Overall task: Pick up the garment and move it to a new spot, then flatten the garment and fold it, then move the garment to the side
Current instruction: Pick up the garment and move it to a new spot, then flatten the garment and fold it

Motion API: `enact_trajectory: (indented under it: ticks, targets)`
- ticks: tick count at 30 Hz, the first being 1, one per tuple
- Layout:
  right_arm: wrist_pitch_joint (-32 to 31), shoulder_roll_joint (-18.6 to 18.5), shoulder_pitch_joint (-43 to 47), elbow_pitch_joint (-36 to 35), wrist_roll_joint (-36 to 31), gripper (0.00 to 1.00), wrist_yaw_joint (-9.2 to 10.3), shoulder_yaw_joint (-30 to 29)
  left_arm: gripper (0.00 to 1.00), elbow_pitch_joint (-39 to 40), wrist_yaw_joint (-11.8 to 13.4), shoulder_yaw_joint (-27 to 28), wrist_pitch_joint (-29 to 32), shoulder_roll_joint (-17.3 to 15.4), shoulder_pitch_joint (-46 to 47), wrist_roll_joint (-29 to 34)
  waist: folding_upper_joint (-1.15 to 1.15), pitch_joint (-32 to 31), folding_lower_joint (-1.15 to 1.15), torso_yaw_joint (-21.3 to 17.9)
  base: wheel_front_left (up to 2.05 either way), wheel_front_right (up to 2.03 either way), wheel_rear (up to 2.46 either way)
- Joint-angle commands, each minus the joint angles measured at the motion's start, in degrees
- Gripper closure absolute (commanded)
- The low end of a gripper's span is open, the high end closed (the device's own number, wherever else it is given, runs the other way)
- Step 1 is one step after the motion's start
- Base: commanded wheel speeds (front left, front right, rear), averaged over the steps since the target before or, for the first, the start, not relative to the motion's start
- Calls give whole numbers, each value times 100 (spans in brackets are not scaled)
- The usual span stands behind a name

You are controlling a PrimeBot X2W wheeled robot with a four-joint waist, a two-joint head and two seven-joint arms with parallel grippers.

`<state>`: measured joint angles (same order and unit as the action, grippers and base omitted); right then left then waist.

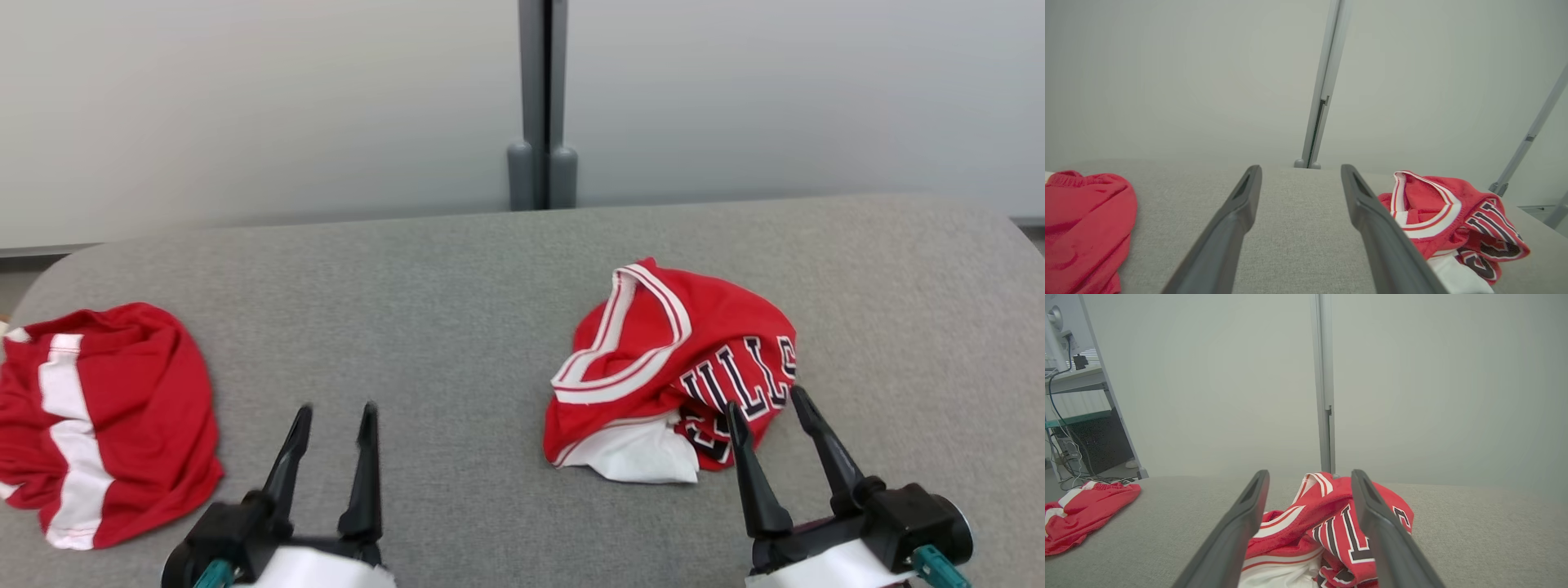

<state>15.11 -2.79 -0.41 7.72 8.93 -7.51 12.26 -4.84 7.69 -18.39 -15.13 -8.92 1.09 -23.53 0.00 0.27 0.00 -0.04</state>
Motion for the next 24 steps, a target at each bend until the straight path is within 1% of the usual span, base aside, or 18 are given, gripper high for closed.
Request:
enact_trajectory:
  ticks: [1,3,5,8,12,19,24]
  targets:
    - [8,-16,109,-29,-118,0,3,-13,0,55,-73,231,1,113,-222,71,0,-274,0,269,0,0,0]
    - [8,-15,233,-25,-195,0,3,-34,0,77,-182,555,1,267,-572,314,0,-366,0,317,0,0,0]
    - [8,-21,338,-58,-231,0,3,-99,0,146,-281,766,1,396,-832,601,0,-434,0,341,0,0,0]
    - [8,-16,483,-107,-208,0,3,-177,0,154,-473,904,1,488,-1138,988,0,-478,0,344,0,0,0]
    - [8,-16,574,-83,-311,0,3,-163,0,89,-604,1041,0,543,-1272,1360,0,-504,0,350,0,0,0]
    - [8,-16,608,-61,-291,0,3,-184,0,128,-680,1257,0,592,-1282,1497,0,-512,0,363,0,0,0]
    - [8,-16,555,-46,-276,0,3,-178,0,154,-647,1223,0,595,-1234,1424,0,-501,0,343,0,0,0]
